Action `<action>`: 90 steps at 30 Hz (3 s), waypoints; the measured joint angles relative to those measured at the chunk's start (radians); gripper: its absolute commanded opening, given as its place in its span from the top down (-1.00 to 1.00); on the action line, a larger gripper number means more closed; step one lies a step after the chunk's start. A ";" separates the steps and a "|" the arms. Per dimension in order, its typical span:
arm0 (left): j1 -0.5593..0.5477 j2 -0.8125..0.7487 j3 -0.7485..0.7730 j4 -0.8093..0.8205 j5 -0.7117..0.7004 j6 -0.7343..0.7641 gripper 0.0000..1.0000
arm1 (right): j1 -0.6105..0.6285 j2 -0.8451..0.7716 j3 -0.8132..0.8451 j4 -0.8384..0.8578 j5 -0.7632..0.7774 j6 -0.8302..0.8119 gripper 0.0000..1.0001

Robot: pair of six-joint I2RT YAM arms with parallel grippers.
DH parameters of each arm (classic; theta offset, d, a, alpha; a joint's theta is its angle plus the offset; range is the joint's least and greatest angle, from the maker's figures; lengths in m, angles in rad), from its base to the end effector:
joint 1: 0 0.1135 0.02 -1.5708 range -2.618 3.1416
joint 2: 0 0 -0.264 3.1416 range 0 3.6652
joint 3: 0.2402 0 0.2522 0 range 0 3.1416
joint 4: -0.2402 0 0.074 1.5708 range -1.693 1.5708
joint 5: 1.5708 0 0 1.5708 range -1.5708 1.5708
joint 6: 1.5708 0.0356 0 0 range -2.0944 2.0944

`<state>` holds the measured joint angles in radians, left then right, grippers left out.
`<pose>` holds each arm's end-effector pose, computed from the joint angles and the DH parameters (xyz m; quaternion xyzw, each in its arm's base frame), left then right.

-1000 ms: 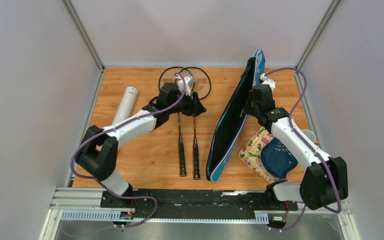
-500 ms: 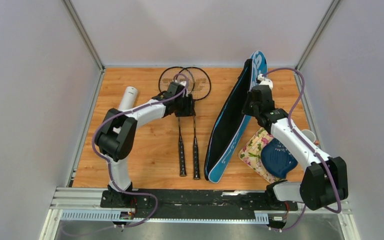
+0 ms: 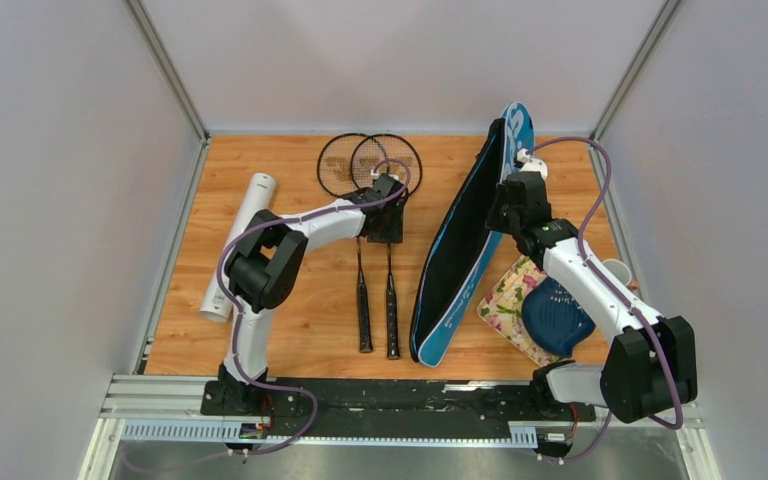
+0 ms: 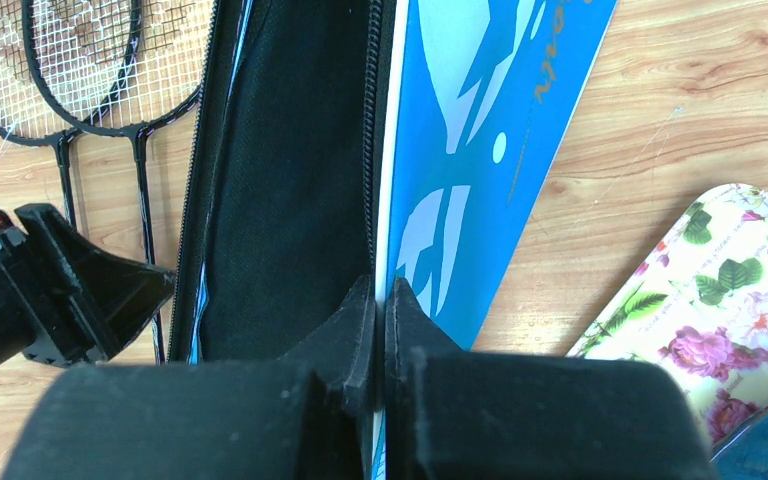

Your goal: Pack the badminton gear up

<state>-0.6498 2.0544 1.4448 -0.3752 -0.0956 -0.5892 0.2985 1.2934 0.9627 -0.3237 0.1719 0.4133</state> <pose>0.3512 -0.2626 0.1650 0.0152 0.9563 -0.1303 0.2614 0.2746 0.0781 0.2782 0.0892 0.8899 0.0814 0.4399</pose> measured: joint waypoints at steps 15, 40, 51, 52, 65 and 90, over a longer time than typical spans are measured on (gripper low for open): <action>-0.030 0.103 0.145 -0.072 -0.219 0.020 1.00 | -0.001 0.000 0.000 0.000 -0.002 0.000 1.00; -0.033 -0.543 -0.180 0.042 -0.043 0.413 1.00 | -0.005 0.022 0.018 -0.001 0.003 -0.013 1.00; -0.281 -0.444 -0.108 -0.050 -0.393 0.517 1.00 | -0.001 0.076 0.077 -0.033 0.015 0.017 1.00; -0.287 -0.423 -0.100 -0.056 -0.426 0.528 1.00 | 0.000 0.078 0.079 -0.036 0.019 0.021 1.00; -0.345 -0.316 0.013 -0.115 -0.560 0.620 1.00 | 0.011 0.093 0.097 -0.045 0.047 0.085 1.00; -0.397 -0.270 -0.074 -0.106 -0.488 0.768 1.00 | 0.039 0.080 0.005 0.128 -0.015 0.090 1.00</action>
<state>-1.0466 1.7844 1.3712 -0.4808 -0.5838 0.1787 0.3374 1.3735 0.9680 -0.1955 0.1566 0.5037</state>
